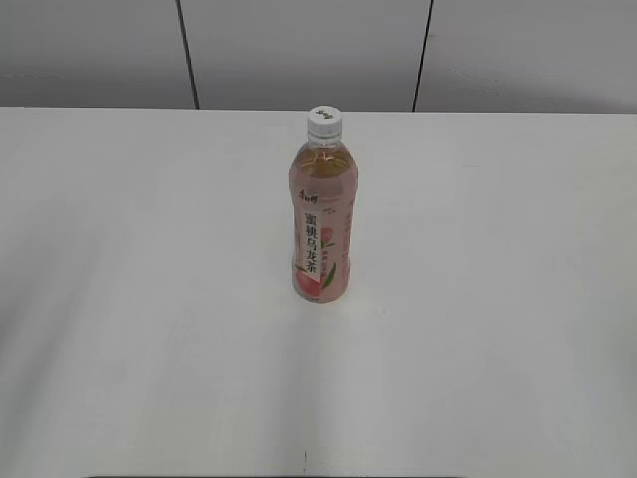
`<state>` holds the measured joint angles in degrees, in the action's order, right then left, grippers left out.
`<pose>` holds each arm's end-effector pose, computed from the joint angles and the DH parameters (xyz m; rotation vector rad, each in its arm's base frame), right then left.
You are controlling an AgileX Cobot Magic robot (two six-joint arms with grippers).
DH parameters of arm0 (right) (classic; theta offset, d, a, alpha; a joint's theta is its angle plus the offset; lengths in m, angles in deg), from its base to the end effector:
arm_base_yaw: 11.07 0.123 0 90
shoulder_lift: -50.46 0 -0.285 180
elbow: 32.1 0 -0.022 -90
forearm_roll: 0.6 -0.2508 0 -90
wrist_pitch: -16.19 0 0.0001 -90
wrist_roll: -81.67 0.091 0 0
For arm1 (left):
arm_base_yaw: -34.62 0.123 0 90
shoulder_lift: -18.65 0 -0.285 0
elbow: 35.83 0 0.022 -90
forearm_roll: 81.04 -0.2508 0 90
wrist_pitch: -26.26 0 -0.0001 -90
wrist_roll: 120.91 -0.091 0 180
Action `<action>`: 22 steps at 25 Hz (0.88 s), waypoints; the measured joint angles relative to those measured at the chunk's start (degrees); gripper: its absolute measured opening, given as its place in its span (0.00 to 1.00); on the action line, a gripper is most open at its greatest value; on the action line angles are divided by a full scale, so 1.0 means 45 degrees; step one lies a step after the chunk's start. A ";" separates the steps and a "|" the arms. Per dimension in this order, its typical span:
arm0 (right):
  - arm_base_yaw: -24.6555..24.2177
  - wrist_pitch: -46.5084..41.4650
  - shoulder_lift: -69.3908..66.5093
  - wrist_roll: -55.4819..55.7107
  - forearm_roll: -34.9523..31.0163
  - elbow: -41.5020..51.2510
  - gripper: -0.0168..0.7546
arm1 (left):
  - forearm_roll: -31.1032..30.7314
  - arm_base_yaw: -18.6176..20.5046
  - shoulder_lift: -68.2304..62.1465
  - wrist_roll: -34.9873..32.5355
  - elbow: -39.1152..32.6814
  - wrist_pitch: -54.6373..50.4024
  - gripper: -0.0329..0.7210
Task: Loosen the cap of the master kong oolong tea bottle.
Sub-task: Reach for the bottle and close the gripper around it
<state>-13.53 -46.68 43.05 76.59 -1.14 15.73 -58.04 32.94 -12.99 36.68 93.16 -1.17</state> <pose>-0.0089 0.0011 0.2779 -0.0479 2.0616 -0.0700 0.0878 -0.0190 0.2984 0.1802 1.8777 -0.1698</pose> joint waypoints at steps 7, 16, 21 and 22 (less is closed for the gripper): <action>0.0000 0.0000 0.0000 0.0002 0.0000 0.0000 0.62 | 0.0174 -0.0570 -0.1296 -0.0996 -0.0004 0.1081 0.49; 0.0000 0.0000 0.0000 0.0002 0.0000 0.0000 0.62 | -0.1756 -0.1732 -0.3652 -0.0275 -0.0015 0.3020 0.50; 0.0000 0.0000 0.0000 0.0002 -0.0009 0.0000 0.62 | -0.6022 -0.3672 -0.6269 0.5183 -0.0029 0.5653 0.58; 0.0000 0.0000 0.0000 0.0002 -0.0009 0.0000 0.62 | -0.6975 -0.4086 -0.6738 0.5975 -0.0029 0.6512 0.59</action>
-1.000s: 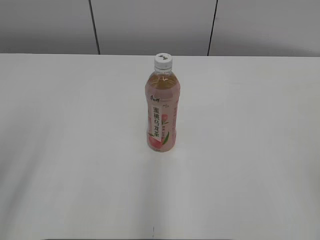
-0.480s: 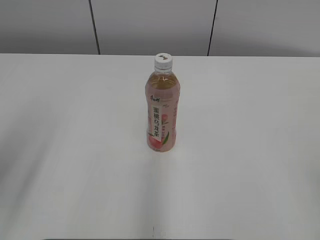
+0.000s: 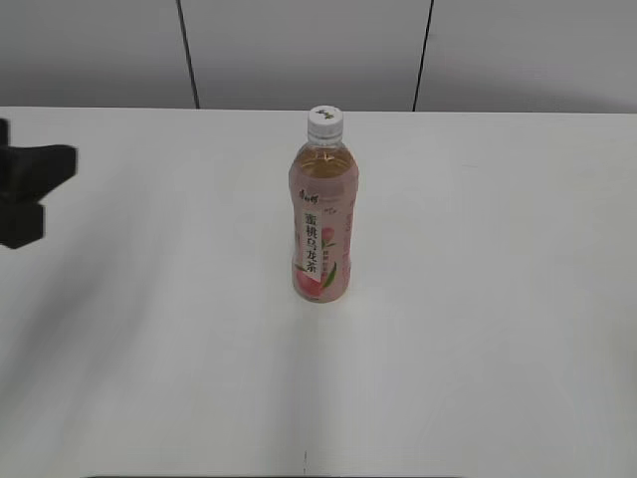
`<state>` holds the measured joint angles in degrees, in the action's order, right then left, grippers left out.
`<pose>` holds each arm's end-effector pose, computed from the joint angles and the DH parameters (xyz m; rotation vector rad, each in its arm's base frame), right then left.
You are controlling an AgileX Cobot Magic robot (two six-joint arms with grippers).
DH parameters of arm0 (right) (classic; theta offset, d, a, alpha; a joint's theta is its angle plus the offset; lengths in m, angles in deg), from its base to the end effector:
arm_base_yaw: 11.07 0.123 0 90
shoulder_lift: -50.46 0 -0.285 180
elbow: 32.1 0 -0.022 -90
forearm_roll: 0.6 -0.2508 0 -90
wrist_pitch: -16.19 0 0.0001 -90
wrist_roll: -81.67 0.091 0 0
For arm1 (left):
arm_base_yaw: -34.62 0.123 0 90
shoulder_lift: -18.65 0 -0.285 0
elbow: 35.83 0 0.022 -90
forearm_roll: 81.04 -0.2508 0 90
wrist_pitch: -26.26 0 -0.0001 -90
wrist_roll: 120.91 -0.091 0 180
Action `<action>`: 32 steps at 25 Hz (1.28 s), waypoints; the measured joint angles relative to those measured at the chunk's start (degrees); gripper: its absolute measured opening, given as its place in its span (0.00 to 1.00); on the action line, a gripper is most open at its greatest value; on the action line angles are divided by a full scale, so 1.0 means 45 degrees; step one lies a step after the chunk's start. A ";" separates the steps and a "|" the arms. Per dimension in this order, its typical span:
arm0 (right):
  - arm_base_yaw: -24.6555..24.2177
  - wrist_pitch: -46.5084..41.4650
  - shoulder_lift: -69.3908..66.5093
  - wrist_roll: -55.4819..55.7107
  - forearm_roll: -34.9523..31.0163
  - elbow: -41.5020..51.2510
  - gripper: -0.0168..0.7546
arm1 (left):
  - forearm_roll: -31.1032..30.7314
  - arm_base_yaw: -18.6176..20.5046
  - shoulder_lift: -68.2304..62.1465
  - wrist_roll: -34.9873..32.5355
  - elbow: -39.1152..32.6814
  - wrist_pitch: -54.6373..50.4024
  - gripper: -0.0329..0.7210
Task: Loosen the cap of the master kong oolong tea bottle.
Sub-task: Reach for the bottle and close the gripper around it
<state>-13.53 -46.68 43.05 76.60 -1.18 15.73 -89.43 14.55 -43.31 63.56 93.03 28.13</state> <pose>-0.0089 0.0012 0.2779 -0.0478 2.0615 -0.0691 0.1784 -0.0656 0.2633 0.4076 1.9033 -0.1917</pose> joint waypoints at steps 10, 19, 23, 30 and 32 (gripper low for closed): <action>0.0000 0.0000 0.0000 0.0011 -0.0004 0.0000 0.62 | -0.1408 -0.1602 -0.4933 0.1298 0.0000 0.5794 0.77; 0.0000 0.0000 0.0000 0.0011 -0.0015 0.0000 0.62 | -0.2173 -0.1602 -0.8738 0.1336 0.0011 1.0252 0.85; 0.0000 0.0000 0.0000 0.0011 -0.0015 0.0000 0.62 | -0.3260 -0.1602 -1.0448 0.1336 0.0023 1.3328 0.84; 0.0000 0.0000 0.0000 0.0011 -0.0015 0.0000 0.62 | -0.3550 -0.1602 -1.2333 0.1336 0.0034 1.4789 0.83; 0.0000 0.0000 0.0000 0.0011 -0.0015 0.0000 0.62 | -0.3578 -0.1602 -1.2743 0.1336 0.0109 1.4828 0.83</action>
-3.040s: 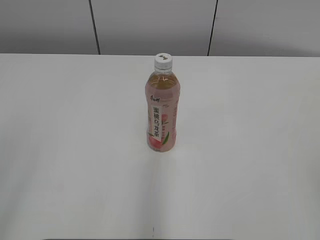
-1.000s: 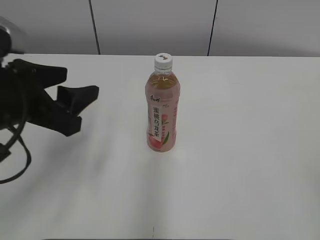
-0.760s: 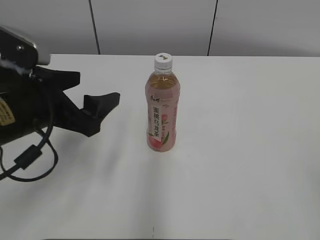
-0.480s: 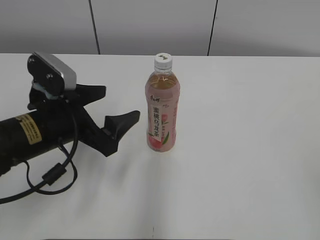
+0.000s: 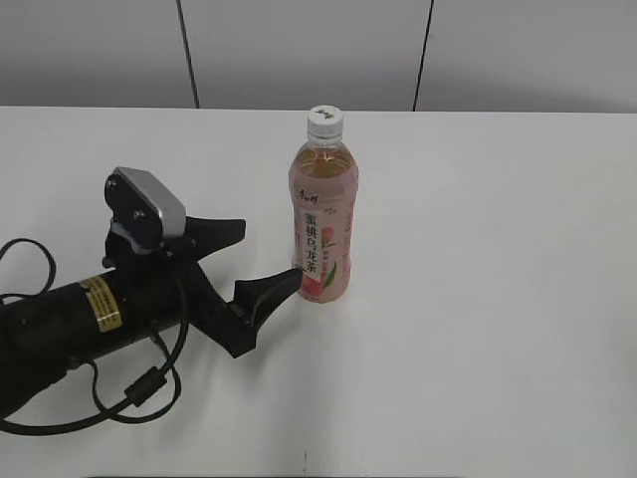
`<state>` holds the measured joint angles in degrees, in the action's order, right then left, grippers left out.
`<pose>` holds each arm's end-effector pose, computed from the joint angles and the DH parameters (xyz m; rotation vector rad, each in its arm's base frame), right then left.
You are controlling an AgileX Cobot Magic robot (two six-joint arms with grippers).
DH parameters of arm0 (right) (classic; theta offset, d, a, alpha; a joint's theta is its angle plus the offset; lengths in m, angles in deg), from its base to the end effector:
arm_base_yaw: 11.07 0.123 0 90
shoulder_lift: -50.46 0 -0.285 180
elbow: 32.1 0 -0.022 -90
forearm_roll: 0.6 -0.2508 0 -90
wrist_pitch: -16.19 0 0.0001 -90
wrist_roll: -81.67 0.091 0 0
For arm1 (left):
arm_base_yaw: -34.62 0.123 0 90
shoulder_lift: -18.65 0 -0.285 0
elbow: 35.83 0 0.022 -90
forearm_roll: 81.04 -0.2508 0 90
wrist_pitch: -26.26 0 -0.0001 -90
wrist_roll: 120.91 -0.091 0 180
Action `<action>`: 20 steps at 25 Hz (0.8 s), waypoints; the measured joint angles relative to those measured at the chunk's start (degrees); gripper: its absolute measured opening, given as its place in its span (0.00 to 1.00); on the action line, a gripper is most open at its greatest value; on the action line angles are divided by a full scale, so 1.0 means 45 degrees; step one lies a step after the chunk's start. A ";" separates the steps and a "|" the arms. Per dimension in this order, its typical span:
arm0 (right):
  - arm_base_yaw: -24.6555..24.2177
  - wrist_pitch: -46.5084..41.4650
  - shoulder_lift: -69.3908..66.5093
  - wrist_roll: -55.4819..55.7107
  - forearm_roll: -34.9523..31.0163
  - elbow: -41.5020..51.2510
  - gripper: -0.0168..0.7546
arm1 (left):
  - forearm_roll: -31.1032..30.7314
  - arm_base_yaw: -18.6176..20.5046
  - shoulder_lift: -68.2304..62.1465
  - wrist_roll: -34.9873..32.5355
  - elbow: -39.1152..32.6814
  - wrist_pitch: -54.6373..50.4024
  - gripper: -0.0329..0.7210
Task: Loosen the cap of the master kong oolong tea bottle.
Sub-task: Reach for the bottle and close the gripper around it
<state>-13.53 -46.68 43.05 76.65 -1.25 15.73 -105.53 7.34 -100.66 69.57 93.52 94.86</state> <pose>-0.0089 0.0013 0.2779 -0.0470 2.0615 -0.0671 0.2386 -0.1626 0.1090 0.6939 1.7047 -0.7059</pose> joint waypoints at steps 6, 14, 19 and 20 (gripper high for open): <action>0.0000 0.0000 0.0000 0.0000 0.0000 0.0000 0.62 | -0.0593 0.0000 -0.0770 0.0000 0.0828 0.0016 0.83; 0.0000 0.0000 0.0000 0.0000 0.0000 0.0000 0.62 | -0.1124 0.0000 -0.1404 0.0000 0.2159 0.0095 0.83; 0.0000 0.0000 0.0000 0.0000 0.0000 0.0000 0.62 | -0.1231 0.0000 -0.1691 0.0004 0.2861 0.0080 0.83; 0.0000 0.0000 0.0000 0.0000 0.0000 0.0000 0.62 | -0.1283 0.0000 -0.1691 0.0004 0.3048 0.0080 0.83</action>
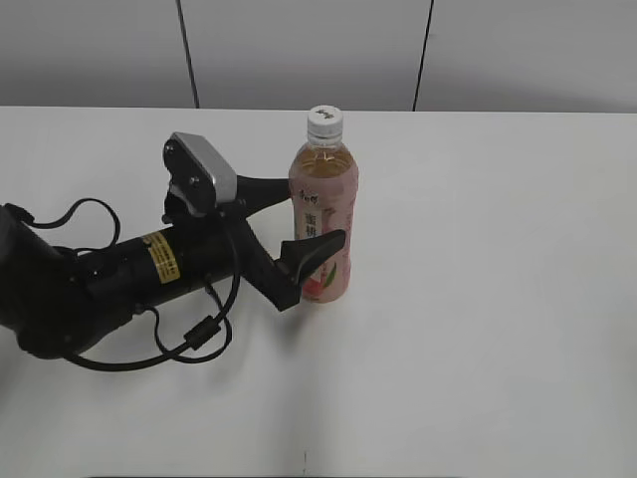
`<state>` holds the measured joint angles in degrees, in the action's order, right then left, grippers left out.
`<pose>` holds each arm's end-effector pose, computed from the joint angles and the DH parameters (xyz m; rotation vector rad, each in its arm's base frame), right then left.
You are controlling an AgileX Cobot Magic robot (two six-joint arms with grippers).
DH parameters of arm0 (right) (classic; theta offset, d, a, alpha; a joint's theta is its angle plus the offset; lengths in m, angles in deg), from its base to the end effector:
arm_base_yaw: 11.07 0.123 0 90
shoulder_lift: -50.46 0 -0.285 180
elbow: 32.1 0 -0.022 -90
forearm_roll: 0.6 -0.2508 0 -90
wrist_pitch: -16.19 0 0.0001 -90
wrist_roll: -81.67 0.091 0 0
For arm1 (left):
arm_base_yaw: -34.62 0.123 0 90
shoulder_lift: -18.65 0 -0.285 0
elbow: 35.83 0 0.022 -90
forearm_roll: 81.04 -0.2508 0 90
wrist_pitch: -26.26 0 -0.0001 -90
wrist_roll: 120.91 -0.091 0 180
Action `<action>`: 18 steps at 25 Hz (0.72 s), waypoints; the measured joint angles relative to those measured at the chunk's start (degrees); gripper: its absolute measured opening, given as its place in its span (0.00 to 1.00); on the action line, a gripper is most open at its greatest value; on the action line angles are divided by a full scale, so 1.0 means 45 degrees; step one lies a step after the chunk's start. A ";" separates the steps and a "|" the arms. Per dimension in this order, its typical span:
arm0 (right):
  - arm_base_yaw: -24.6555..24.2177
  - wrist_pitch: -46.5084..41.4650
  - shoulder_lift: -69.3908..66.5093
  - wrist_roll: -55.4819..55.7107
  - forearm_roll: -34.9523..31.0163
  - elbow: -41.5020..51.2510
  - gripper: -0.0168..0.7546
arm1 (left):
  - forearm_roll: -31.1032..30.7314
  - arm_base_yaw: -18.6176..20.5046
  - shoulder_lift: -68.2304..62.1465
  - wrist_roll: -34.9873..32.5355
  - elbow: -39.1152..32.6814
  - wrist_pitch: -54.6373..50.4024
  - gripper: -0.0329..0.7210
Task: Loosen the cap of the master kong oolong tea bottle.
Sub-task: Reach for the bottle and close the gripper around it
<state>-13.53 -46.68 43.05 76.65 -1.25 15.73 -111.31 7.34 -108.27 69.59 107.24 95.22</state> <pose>-0.0089 0.0013 0.2779 -0.0470 2.0615 -0.0671 0.2840 -0.1946 0.1050 0.7833 1.5645 -0.7508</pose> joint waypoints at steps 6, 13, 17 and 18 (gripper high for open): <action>0.0000 0.0000 0.0000 0.0000 -0.0003 0.0000 0.62 | -0.0057 0.0000 0.0000 0.0031 0.0916 -0.0089 0.83; 0.0000 0.0000 0.0000 0.0000 -0.0003 0.0000 0.62 | -0.0296 0.0000 -0.0645 0.0048 0.1201 -0.0150 0.83; 0.0000 0.0000 0.0000 0.0000 -0.0003 0.0000 0.62 | -0.0299 0.0000 -0.1220 0.0060 0.1201 -0.0091 0.82; 0.0000 0.0000 0.0000 0.0000 -0.0003 0.0000 0.62 | -0.0284 0.0000 -0.1274 0.0060 0.1201 -0.0091 0.82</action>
<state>-13.53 -46.68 43.05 76.65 -1.26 15.73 -112.59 7.34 -114.00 69.86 112.64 94.81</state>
